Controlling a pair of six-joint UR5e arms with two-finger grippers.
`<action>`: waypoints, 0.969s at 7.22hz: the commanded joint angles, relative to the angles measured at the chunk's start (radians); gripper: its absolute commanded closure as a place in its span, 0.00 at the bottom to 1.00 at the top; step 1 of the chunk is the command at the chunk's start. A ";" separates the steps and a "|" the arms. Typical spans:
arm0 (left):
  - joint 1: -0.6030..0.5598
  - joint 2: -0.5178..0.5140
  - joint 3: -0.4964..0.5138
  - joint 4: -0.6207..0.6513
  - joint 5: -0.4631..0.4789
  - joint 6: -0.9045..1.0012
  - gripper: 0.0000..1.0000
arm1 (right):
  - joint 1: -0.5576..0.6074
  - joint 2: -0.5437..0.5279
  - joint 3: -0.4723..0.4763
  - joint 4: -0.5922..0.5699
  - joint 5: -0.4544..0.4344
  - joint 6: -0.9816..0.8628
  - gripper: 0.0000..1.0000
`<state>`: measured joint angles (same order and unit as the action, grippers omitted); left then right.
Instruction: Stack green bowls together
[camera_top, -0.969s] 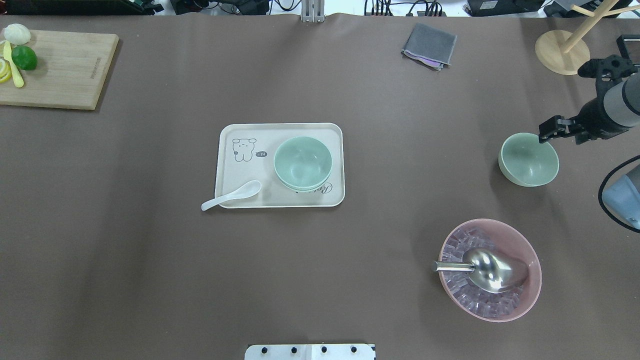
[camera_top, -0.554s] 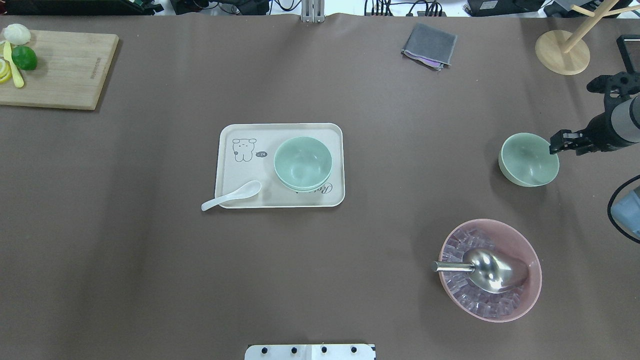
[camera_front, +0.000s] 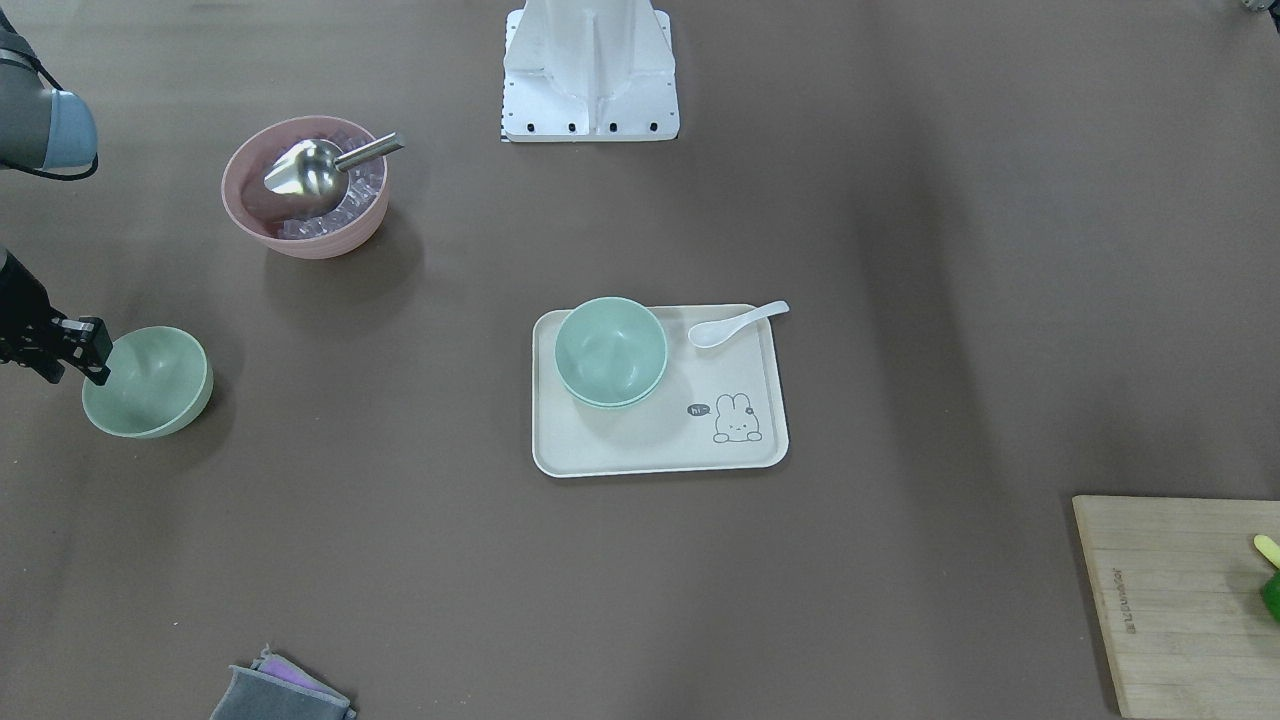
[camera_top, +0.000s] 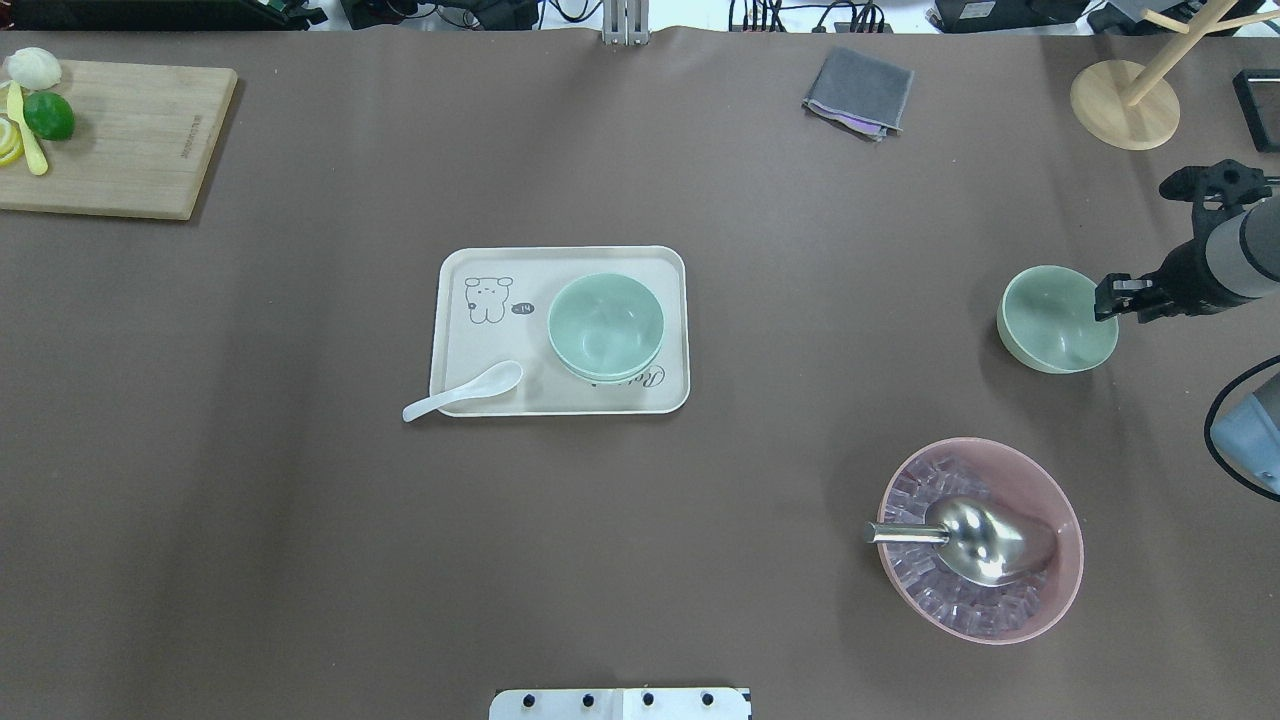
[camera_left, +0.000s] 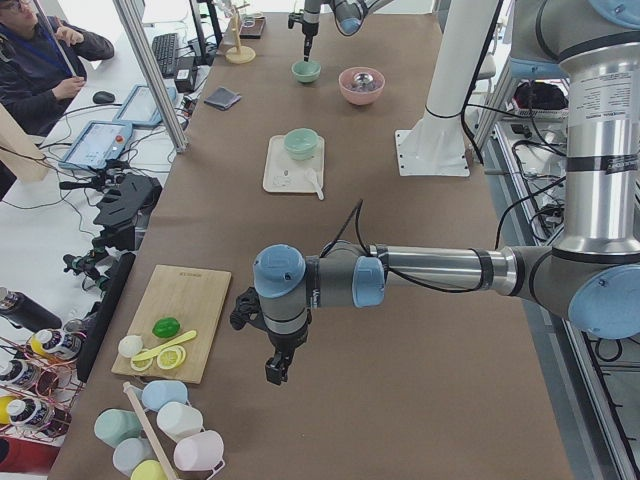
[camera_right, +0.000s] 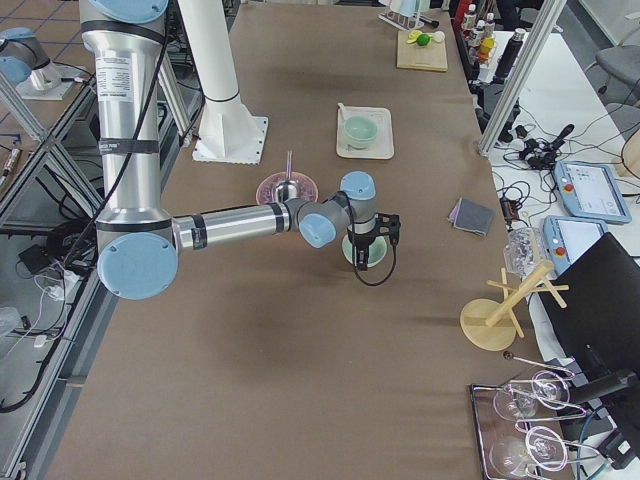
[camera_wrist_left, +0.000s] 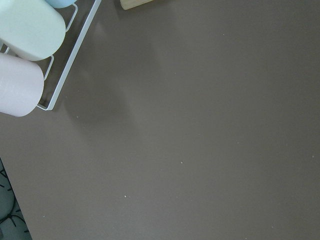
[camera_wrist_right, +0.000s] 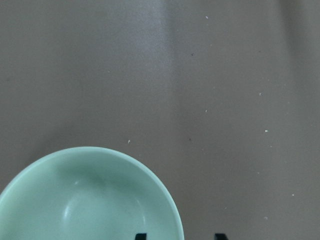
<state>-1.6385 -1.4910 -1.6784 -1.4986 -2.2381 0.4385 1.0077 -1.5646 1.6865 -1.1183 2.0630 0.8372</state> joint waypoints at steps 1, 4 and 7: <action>0.000 -0.002 -0.001 0.000 0.000 -0.001 0.02 | -0.018 -0.002 -0.004 0.000 -0.003 0.006 0.46; 0.002 -0.002 -0.001 0.000 0.000 -0.001 0.02 | -0.031 -0.003 -0.011 0.000 -0.012 0.008 0.60; 0.002 -0.002 -0.001 -0.002 0.000 -0.001 0.02 | -0.029 -0.008 -0.011 0.000 -0.012 0.007 0.66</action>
<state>-1.6368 -1.4926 -1.6797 -1.4997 -2.2381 0.4372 0.9777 -1.5699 1.6753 -1.1183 2.0510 0.8443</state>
